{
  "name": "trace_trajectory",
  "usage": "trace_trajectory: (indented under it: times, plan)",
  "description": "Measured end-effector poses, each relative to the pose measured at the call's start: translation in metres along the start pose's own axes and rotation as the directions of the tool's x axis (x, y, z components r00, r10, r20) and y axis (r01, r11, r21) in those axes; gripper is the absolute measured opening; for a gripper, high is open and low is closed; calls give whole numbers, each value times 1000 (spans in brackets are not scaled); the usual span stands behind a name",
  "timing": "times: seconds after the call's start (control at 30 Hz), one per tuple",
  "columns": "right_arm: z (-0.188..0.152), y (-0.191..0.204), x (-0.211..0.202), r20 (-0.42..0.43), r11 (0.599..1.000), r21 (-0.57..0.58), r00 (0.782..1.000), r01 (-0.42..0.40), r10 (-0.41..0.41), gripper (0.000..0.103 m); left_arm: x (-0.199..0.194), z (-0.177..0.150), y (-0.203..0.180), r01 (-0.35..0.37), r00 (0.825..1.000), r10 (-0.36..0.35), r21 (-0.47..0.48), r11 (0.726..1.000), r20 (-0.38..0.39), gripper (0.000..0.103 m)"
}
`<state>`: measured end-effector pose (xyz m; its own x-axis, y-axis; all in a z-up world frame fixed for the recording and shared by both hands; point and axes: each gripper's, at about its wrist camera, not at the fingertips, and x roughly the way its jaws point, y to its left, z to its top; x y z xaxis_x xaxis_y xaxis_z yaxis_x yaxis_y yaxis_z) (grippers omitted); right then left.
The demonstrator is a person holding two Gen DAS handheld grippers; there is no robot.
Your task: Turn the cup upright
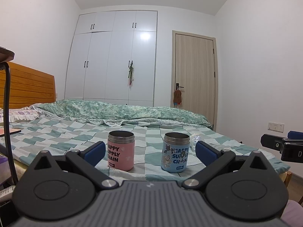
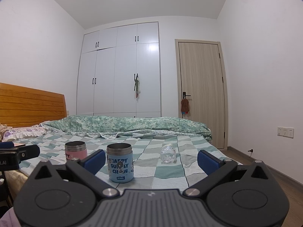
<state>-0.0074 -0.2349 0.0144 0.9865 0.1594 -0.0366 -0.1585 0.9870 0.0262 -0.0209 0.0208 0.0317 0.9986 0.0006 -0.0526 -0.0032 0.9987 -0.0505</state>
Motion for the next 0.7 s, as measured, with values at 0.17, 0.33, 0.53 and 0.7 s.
trace_trajectory:
  times: [0.17,0.33,0.53,0.7]
  plan:
    - [0,1,0,-1,1000,0,1000,1,-1,103,0,0,0,-1,1000,1,0,1000,-1,103]
    - [0,0,0,-1,1000,1,1000,0,0,103,0,0,1,-3,1000,3,2,1000,1,103]
    - [0,1,0,-2,1000,0,1000,1,-1,103,1,-1,3,-12,1000,12,2,1000,-11,103]
    - [0,1,1,-2,1000,0,1000,0,0,103,1,-2,6,-4,1000,4,-2,1000,-14,103]
